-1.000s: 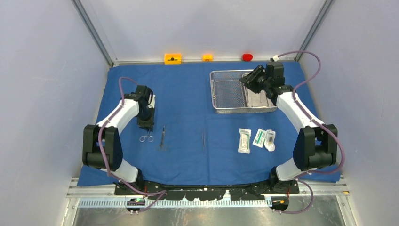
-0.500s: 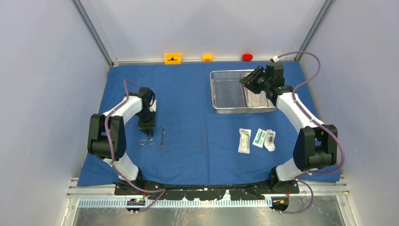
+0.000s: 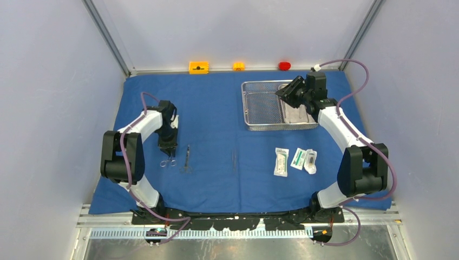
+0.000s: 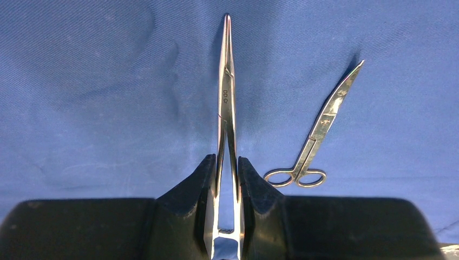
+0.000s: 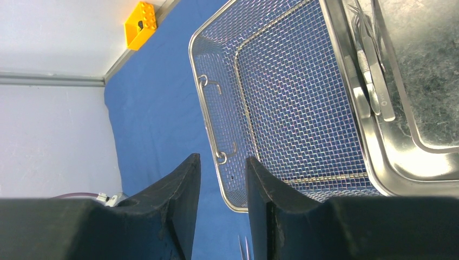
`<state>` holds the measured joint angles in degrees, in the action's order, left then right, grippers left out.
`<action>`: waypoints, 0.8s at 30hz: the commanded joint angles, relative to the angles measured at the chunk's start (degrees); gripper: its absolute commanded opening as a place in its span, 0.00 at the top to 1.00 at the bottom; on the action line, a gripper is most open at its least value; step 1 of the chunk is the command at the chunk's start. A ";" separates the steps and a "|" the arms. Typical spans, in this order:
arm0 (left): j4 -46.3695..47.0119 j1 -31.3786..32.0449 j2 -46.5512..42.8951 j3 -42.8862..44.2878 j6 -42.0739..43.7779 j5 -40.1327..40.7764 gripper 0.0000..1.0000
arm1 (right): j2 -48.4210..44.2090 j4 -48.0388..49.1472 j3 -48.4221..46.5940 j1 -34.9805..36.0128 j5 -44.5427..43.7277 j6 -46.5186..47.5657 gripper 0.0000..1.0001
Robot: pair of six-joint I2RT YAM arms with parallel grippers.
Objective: Open and lay out the surgical kit
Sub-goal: Place the medical item in the surgical kit.
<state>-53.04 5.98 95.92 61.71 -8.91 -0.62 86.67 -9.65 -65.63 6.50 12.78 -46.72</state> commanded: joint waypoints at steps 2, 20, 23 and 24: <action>-0.56 -0.35 -0.89 2.15 1.06 0.18 1.00 | -2.86 2.96 0.04 -0.22 0.14 -0.54 0.59; -0.49 -0.34 0.02 2.91 3.11 3.03 0.89 | -5.12 3.15 0.76 -0.18 0.40 -0.57 0.60; -0.58 -0.31 0.63 3.05 3.11 2.96 0.89 | -5.24 3.21 0.78 -0.19 0.41 -0.67 0.59; -0.58 -0.35 0.88 3.06 3.25 2.73 0.89 | -5.28 3.21 0.81 -0.20 0.41 -0.66 0.59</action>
<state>-53.01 5.98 96.09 62.70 -6.79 1.85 84.18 -8.93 -64.75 6.50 13.04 -46.94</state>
